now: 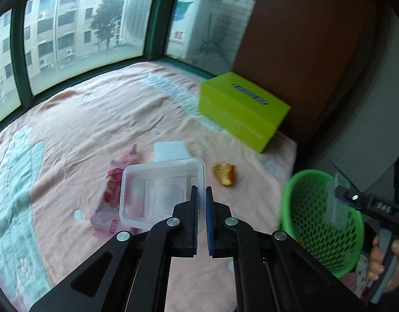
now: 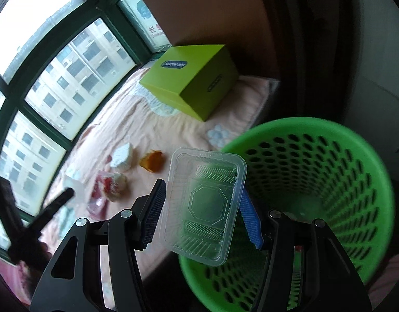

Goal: Collect trash
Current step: 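Carry the clear tray to the green basket and open both tools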

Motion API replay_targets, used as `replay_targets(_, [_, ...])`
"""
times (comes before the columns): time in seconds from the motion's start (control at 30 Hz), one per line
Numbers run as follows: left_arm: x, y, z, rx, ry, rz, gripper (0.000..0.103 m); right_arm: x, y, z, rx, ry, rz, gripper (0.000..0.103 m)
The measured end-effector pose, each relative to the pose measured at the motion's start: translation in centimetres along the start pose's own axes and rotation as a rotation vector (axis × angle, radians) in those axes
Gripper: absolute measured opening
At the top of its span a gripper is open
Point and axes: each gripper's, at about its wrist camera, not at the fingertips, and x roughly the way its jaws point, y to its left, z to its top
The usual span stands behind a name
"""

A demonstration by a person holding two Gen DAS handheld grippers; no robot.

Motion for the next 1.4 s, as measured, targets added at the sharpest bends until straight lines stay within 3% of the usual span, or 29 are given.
replay_targets(0.33, [-1.0,-7.1,-0.3,0.074,-0.011,-0.108,0.005,-2.5,-2.6,-2.2,-0.043,-0.019,-0.055,0.056])
replay_targets(0.57, [-1.0,-11.5,-0.4,0.131,-0.002,-0.167,0.005,-3.6,-4.6,-2.7,-0.003,-0.032,-0.065,0.057])
replay_targets(1.4, [1.3,-20.2,-2.4,0.232,0.097,-0.297,0.005,-8.9,-8.7,-3.4,0.055,-0.162,-0.102,0.070])
